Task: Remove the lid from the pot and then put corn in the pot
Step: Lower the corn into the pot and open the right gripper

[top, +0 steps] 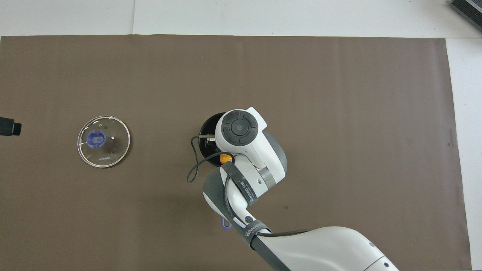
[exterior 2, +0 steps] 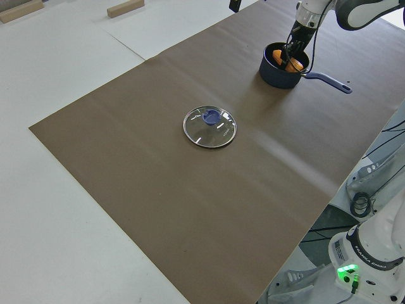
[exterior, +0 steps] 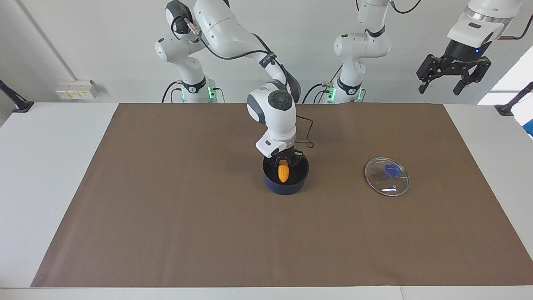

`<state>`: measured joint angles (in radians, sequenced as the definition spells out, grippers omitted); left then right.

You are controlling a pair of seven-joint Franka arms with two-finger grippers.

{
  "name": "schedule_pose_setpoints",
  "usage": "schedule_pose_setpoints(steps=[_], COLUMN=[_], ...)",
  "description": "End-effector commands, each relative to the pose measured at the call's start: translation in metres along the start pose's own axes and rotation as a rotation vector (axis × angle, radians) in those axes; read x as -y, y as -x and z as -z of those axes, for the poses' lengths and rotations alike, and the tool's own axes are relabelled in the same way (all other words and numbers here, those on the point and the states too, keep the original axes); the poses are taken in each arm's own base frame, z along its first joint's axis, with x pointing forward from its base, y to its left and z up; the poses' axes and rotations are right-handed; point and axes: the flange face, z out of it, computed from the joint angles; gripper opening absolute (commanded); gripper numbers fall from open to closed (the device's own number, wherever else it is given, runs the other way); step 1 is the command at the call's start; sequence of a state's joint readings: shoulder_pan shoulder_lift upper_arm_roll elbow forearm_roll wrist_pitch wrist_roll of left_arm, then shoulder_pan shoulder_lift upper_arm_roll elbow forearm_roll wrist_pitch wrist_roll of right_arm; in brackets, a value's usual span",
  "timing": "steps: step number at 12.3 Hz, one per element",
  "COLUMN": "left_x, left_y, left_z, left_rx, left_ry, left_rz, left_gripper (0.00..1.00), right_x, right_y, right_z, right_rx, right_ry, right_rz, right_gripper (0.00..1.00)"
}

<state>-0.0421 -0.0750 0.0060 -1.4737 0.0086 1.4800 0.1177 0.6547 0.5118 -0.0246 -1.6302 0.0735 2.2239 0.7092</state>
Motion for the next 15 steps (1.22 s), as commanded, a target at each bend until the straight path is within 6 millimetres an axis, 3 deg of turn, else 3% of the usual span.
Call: schedule_pose_setpoints(steps=[1,8,9,11,15], left_x=[0.002,0.002,0.002,0.002,0.004], left_y=[0.002,0.001,0.001,0.001,0.001], left_z=[0.005,0.006,0.006,0.005,0.006], left_rx=[0.002,-0.006,-0.006,-0.004,-0.007], left_ry=[-0.001,-0.002,-0.002,-0.002,-0.004], left_rz=[-0.006,-0.002,-0.001,-0.002,-0.002], left_gripper=[1.00,1.00,1.00,1.00,1.00], right_x=[0.001,0.008,0.008,0.006,0.004], right_y=[0.002,0.006,0.007,0.010,0.005], right_z=[-0.003,-0.012,-0.014,-0.019,-0.015], right_rx=[0.000,-0.009,-0.006,0.004,-0.006], right_ry=[-0.030,-0.043,-0.040,-0.030,-0.031], right_rz=[-0.008,-0.002,0.000,0.001,-0.002], right_gripper=[0.00,0.00,0.07,0.28,1.00])
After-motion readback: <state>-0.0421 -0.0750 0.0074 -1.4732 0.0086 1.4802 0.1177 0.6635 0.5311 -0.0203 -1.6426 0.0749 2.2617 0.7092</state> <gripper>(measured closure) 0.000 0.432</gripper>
